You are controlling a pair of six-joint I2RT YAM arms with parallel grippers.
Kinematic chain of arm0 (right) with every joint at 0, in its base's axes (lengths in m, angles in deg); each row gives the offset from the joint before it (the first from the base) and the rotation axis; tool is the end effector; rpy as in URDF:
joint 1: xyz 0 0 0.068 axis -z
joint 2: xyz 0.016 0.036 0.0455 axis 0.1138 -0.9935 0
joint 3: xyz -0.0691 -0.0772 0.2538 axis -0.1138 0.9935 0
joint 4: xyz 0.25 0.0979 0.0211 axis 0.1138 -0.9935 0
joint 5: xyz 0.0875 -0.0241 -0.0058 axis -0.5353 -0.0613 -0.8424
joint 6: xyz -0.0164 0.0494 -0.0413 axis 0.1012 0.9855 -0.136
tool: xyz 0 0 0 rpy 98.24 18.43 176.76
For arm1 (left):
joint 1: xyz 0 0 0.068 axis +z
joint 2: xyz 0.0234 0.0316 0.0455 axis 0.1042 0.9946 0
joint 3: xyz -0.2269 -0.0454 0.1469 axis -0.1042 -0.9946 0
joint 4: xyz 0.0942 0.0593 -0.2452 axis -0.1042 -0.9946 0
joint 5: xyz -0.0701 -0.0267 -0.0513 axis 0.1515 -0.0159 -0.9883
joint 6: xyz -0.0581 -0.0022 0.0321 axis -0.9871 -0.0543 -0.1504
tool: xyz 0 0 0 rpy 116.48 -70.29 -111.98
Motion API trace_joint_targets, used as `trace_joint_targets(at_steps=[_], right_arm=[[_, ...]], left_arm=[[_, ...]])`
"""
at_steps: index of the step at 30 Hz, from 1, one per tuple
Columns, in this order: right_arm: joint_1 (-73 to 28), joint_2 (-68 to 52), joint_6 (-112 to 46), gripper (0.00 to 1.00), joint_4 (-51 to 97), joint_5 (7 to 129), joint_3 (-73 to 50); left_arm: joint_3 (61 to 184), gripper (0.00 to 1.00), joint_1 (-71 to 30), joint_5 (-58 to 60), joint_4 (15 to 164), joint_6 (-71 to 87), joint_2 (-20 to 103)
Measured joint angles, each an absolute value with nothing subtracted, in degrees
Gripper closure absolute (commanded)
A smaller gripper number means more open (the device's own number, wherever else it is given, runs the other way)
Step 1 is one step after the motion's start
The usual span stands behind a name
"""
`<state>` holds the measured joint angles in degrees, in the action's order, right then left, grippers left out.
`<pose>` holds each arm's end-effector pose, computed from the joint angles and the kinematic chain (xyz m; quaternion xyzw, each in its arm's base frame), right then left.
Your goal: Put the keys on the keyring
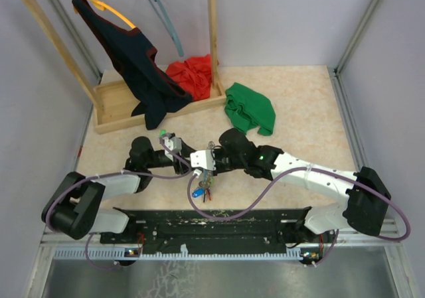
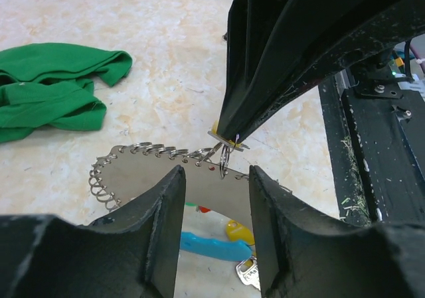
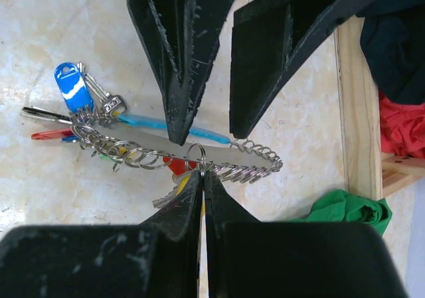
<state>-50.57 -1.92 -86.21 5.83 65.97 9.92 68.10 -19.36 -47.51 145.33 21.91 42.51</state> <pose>0.1599 0.2632 0.2585 -0.7281 0.5270 0.1132 0.4235 0.2019 -0.1442 0.1872 0.4755 0.5248 -0.4509 0.5432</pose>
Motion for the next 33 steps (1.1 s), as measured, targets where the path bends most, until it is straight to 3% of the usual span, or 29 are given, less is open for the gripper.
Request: trace_joint_targets(at_steps=[3, 12, 17, 21, 24, 33], right_arm=[[-50.6, -2.0, -86.5, 1.0, 5.8, 65.8, 9.9], [-50.6, -2.0, -86.6, 1.0, 5.4, 65.7, 9.8], [-50.6, -2.0, -86.6, 1.0, 5.4, 65.2, 9.8], [-50.5, -2.0, -86.6, 1.0, 5.0, 65.0, 9.5], [-50.5, -2.0, -86.6, 1.0, 4.9, 65.0, 9.5], [-50.4, -1.5, -85.8, 1.0, 4.4, 66.5, 9.6]], left_arm=[[69.8, 0.64, -19.4, -49.0, 143.9, 23.2, 44.0], [71.2, 0.65, -20.8, -50.4, 141.1, 25.7, 46.1], [72.5, 0.71, -21.4, -50.6, 140.5, 26.5, 47.1], [73.1, 0.83, -21.8, -50.7, 140.2, 26.7, 47.6], [73.4, 1.0, -22.0, -50.9, 139.8, 26.8, 48.0], [73.3, 1.0, -22.3, -48.4, 139.5, 25.9, 47.5]])
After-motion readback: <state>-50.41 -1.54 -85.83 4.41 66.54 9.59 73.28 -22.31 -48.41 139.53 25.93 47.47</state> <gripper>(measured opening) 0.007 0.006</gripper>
